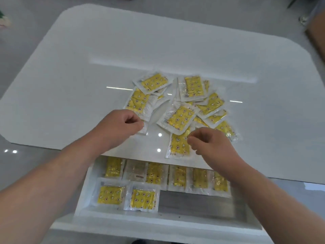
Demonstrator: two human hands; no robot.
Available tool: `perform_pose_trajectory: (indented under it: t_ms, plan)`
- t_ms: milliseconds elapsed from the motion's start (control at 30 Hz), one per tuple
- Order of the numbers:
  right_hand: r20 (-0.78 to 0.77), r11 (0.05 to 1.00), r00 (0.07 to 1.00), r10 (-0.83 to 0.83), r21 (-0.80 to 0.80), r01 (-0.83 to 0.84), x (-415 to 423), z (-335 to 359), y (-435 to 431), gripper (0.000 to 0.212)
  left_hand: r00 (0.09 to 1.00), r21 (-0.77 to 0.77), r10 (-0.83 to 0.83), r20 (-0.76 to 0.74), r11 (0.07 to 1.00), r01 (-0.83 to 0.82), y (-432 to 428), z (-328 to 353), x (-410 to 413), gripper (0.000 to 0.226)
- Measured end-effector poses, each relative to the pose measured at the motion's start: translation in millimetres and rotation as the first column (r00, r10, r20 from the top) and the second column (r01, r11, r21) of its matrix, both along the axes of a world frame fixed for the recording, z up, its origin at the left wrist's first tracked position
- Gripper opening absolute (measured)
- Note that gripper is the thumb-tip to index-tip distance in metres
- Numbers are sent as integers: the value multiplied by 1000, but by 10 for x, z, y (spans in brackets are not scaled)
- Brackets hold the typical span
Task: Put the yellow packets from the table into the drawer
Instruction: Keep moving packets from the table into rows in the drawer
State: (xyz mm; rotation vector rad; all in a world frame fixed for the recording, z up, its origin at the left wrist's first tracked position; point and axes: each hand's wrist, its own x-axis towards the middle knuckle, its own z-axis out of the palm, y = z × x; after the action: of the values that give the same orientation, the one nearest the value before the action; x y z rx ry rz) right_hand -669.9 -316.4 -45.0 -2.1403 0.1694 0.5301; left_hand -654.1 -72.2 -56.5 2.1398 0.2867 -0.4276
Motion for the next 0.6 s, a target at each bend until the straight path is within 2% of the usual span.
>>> perform_pose_trajectory:
  t_ms: [67,133,233,333,467,600]
  plan:
    - [41,993,997,-62,-95,65,253,-38,16,11,997,67,62,53,996,-65,-23,-55,228,19]
    - [32,973,993,-117,-195,121,505,-142,68,20,992,182,71,106,979,-89,-40,-164,441,19]
    - [-88,953,983,-159,-275,129,767,-308,175,30,985,296,103,138,945,-140,-46,-336,712,20]
    - [-128,928,983,-129,-365,74,927,-488,264,37,985,373,142,101,912,-170,-47,-479,900,19]
    - [-86,875,994,-70,-484,20,1017,-589,275,71,993,480,117,19,870,-112,-83,-589,997,51]
    - [-63,881,995,-75,-472,36,1005,-600,228,74,993,469,117,30,875,-117,-52,-550,1029,55]
